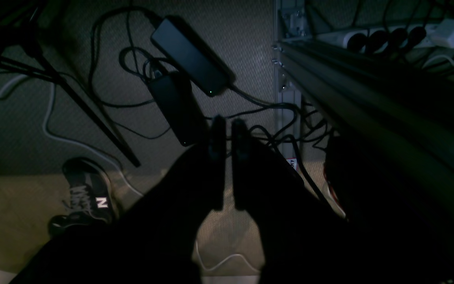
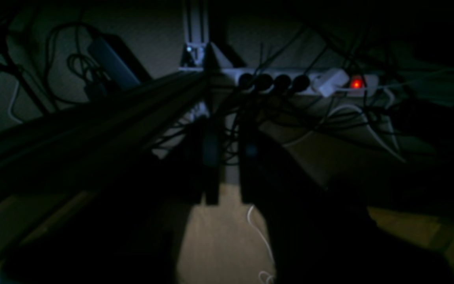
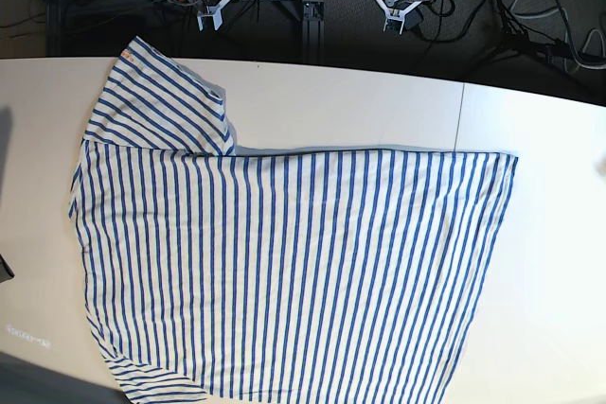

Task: Fold the T-shirt properly
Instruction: 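Move the right gripper toward the shirt's sleeve corner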

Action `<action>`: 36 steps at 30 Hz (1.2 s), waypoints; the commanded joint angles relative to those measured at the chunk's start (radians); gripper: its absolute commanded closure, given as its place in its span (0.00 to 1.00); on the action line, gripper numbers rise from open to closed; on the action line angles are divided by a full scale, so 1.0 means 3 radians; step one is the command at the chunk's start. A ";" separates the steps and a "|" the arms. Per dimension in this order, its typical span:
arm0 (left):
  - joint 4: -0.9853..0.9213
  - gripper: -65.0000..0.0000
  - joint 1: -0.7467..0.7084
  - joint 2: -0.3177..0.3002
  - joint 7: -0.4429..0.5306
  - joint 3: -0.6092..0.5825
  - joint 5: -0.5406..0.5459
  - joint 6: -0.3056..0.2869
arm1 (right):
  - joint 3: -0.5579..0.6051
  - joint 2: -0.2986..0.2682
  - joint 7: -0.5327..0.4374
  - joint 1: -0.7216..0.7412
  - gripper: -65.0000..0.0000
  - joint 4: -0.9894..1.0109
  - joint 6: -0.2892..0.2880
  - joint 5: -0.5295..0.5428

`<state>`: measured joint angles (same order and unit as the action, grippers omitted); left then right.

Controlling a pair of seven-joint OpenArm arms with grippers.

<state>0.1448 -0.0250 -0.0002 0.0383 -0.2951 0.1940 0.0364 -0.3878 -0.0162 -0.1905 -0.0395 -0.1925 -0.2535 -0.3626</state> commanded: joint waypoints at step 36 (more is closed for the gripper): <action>0.1867 0.95 -0.1301 -0.0921 -0.0318 0.0767 0.0366 -0.2412 | 0.1244 -0.0875 -0.0052 -0.1559 0.89 -0.1797 -0.0373 0.0590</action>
<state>0.7021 -0.4076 -0.2672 -0.0681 -0.0650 0.2993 -0.6594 -0.0105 -0.2642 -0.1837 -0.5041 -0.7273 -0.3199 -0.1936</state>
